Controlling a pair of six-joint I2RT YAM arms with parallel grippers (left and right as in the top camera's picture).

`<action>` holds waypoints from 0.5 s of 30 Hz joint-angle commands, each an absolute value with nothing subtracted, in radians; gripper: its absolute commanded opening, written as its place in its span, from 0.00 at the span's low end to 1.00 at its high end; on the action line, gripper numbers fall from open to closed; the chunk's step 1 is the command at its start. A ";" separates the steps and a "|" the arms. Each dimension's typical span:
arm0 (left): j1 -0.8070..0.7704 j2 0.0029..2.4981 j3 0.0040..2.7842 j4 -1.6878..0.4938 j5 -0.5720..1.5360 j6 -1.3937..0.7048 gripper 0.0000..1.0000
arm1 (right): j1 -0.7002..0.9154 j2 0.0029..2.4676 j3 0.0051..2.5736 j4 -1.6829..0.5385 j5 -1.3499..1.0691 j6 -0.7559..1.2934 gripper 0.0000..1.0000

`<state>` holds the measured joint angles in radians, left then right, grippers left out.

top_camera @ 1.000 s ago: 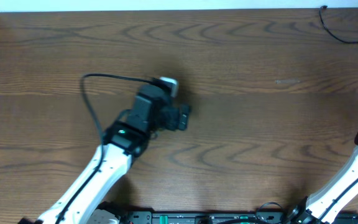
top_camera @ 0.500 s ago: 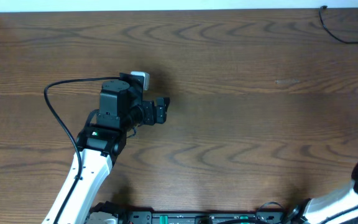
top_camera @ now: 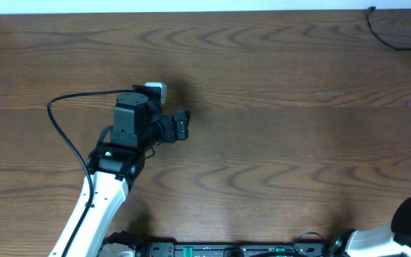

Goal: Untangle cables

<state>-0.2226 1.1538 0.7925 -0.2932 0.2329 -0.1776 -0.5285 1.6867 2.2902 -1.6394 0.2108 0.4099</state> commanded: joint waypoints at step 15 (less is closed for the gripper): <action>-0.219 1.015 0.864 -0.497 0.040 -0.228 0.96 | -0.281 1.535 2.229 -1.587 -0.043 0.107 0.99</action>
<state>-0.2226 1.0420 0.8253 -0.4870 0.0910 -0.2081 -0.3279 1.5520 2.2745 -1.6073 -0.0208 0.1482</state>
